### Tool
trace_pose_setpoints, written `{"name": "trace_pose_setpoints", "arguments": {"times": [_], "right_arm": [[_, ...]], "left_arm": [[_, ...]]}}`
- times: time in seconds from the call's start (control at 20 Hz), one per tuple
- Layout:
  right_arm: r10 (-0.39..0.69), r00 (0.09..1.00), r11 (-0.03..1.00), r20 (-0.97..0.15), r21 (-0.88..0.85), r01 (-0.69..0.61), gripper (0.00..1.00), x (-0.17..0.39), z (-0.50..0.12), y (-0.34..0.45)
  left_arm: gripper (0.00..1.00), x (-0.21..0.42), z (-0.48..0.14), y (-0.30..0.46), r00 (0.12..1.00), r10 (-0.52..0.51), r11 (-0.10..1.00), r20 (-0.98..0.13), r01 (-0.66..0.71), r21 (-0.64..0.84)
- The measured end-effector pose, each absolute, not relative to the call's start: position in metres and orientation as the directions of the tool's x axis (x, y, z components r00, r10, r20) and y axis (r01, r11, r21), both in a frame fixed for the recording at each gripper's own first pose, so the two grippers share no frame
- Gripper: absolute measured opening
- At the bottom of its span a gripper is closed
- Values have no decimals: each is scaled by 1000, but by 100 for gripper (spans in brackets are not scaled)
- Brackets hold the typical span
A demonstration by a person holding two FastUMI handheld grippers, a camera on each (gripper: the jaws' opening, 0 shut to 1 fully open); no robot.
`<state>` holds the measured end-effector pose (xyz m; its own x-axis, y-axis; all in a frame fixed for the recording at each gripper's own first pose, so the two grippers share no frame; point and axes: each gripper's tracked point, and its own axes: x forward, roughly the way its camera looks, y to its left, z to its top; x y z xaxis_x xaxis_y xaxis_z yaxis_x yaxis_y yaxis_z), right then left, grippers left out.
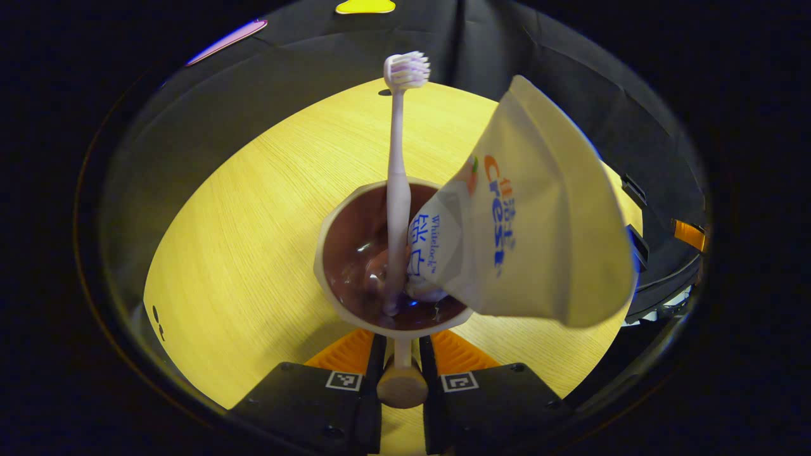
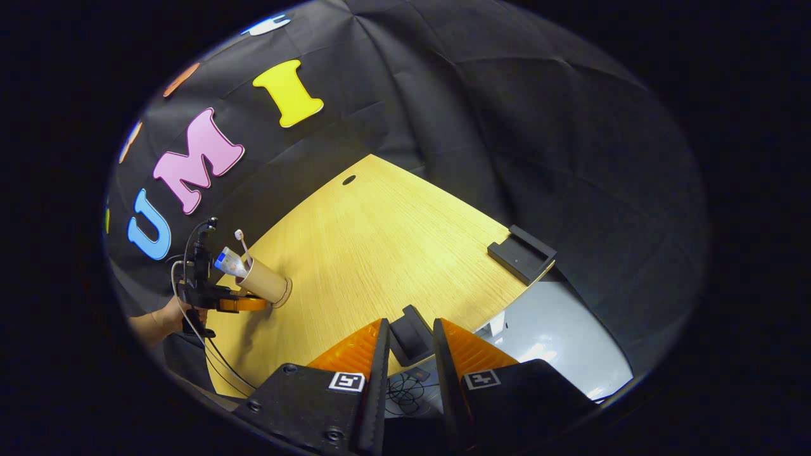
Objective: Put the toothbrush and toothpaste on the desktop into the cup, then pick up the cup and place it on the coaster on the desktop.
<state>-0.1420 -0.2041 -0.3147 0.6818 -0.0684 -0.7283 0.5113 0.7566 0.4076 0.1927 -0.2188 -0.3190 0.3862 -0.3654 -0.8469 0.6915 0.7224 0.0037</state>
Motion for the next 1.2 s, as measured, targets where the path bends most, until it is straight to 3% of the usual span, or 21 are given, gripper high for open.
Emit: {"name": "trace_pose_setpoints", "arguments": {"times": [0.35,0.55,0.6,0.65,0.7,0.85,1.2], "right_arm": [[-66,680,755,-730,409,513,42,-137,-314,-204],[-53,684,766,-728,409,495,42,-131,-310,-201],[-47,686,770,-726,411,489,42,-129,-309,-200],[-41,688,773,-725,413,481,42,-125,-307,-197],[-33,690,778,-723,415,471,42,-121,-305,-194],[-4,700,801,-715,417,430,42,-105,-301,-184],[107,720,846,-685,444,297,42,-70,-289,-138]], "left_arm": [[34,187,-324,-220,362,-381,723,-851,690,-31],[65,180,-318,-221,365,-405,702,-838,711,-30],[85,181,-315,-220,378,-402,703,-834,711,-16],[85,182,-312,-216,401,-395,704,-827,710,9],[100,184,-310,-212,422,-387,702,-819,711,35],[99,180,-297,-199,479,-381,710,-791,699,82],[99,150,-241,-165,610,-416,812,-674,584,27]]}}
